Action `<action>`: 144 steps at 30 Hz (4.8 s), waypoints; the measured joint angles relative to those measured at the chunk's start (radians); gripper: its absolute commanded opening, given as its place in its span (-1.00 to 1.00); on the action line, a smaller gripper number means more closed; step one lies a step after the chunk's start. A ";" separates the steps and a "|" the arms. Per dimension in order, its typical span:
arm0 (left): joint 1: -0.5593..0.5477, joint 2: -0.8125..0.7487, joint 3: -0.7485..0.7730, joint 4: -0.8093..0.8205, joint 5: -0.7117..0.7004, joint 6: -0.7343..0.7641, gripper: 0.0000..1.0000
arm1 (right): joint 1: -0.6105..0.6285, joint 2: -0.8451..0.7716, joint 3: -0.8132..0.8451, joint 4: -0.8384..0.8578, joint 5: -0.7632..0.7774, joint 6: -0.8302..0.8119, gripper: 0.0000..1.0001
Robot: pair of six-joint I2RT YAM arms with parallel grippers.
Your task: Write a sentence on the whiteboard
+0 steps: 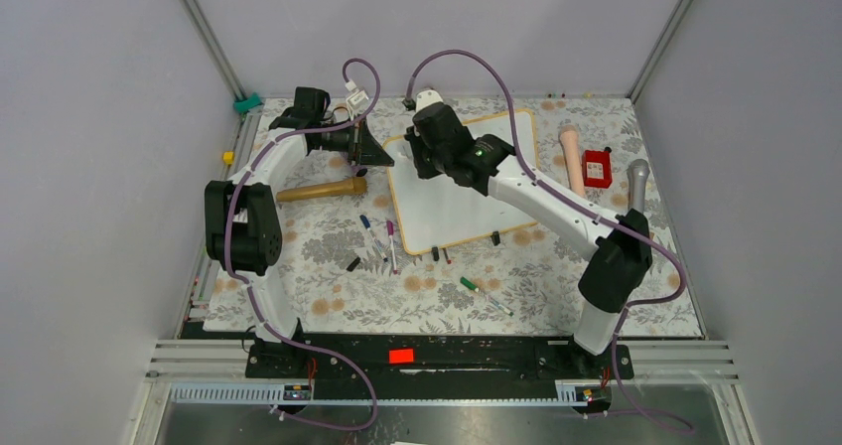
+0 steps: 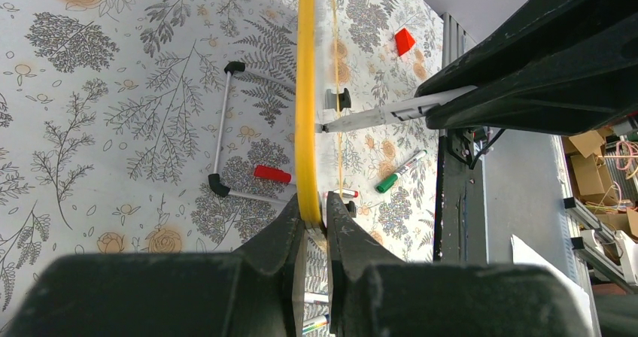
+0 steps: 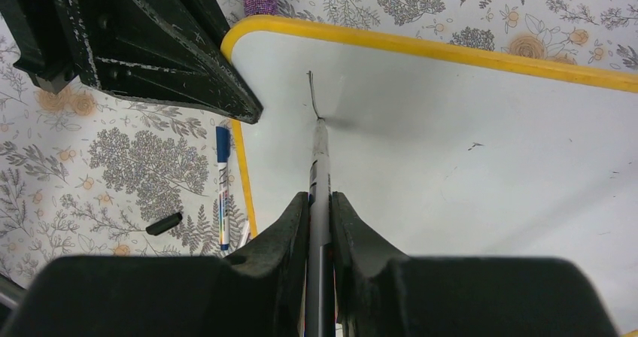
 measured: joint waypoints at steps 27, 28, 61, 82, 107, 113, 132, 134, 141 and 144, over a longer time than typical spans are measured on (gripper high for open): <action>0.000 0.000 0.000 -0.001 0.010 0.001 -1.00 | 0.000 -0.010 0.056 0.008 0.079 -0.008 -1.00; 0.000 0.000 0.000 -0.001 0.010 0.001 -1.00 | 0.000 -0.006 0.056 0.007 0.079 -0.008 -1.00; 0.000 0.000 0.000 -0.003 0.013 0.010 -1.00 | 0.000 0.019 0.056 -0.054 0.030 0.008 -1.00; 0.000 0.000 0.000 -0.001 -0.002 0.011 -1.00 | 0.000 0.019 0.020 -0.061 -0.010 0.008 -1.00; 0.000 -0.001 0.000 -0.003 -0.002 0.011 -1.00 | -0.014 -0.129 -0.056 -0.067 -0.036 -0.019 -1.00; 0.000 -0.001 0.000 -0.003 -0.002 0.011 -1.00 | -0.053 -0.157 -0.090 -0.046 -0.028 -0.018 -1.00; 0.000 -0.001 0.000 -0.003 -0.002 0.011 -1.00 | -0.058 -0.120 -0.101 -0.026 -0.039 -0.030 -1.00; 0.000 -0.001 0.000 -0.003 -0.002 0.011 -1.00 | -0.057 -0.101 -0.093 -0.026 -0.041 -0.030 -1.00; 0.000 -0.002 0.000 -0.003 -0.002 0.011 -1.00 | -0.057 -0.074 -0.069 -0.025 -0.057 -0.030 -1.00; 0.000 -0.003 0.000 -0.004 -0.002 0.011 -1.00 | -0.057 -0.074 -0.060 -0.024 -0.057 -0.031 -1.00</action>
